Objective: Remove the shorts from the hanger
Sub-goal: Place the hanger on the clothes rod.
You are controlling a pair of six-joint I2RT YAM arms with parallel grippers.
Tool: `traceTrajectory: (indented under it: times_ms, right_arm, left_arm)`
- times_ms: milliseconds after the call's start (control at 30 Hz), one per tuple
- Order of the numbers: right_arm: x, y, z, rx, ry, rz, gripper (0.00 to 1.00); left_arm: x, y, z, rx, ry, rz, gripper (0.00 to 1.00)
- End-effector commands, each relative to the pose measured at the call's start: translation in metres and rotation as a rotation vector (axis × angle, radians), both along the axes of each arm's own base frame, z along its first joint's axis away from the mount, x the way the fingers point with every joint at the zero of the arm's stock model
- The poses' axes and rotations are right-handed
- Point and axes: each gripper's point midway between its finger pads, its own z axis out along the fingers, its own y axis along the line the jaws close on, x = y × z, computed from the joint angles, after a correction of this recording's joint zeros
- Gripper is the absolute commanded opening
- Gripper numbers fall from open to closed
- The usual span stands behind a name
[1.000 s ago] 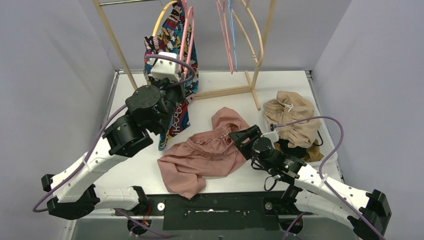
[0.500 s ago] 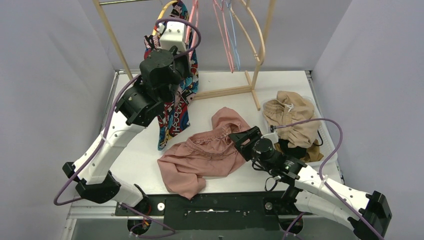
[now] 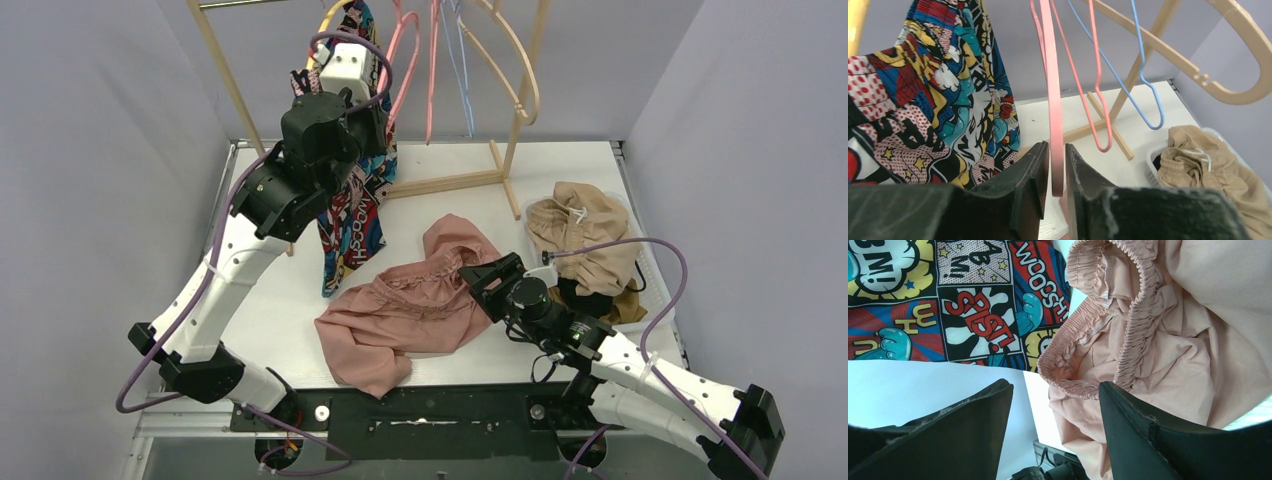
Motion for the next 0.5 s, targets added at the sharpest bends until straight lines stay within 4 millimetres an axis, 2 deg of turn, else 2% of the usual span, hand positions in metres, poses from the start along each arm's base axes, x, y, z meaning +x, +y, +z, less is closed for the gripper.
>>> traceTrajectory:
  times_ms: [0, 33, 167, 233, 400, 467]
  right_arm:
    - [0.005, -0.002, 0.013, 0.052, -0.034, -0.026, 0.65]
    - [0.005, -0.002, 0.013, 0.052, -0.036, -0.026, 0.65]
    - [0.004, -0.004, 0.013, 0.046, -0.036, -0.027, 0.65]
    - [0.004, -0.005, 0.011, 0.041, -0.034, -0.031, 0.65]
    - [0.005, -0.007, 0.013, 0.02, -0.041, -0.036, 0.65]
    - [0.007, -0.008, 0.014, 0.005, -0.045, -0.042, 0.65]
  left_arm:
    - [-0.013, -0.01, 0.001, -0.052, 0.003, -0.093, 0.22]
    - [-0.016, -0.007, -0.001, -0.061, 0.002, -0.092, 0.23]
    - [-0.031, 0.001, -0.005, -0.098, -0.003, -0.105, 0.48]
    - [-0.04, 0.006, -0.004, -0.119, -0.012, -0.114, 0.56]
    - [-0.062, 0.017, -0.008, -0.162, -0.032, -0.147, 0.68]
    - [-0.071, 0.024, -0.012, -0.178, -0.044, -0.15, 0.75]
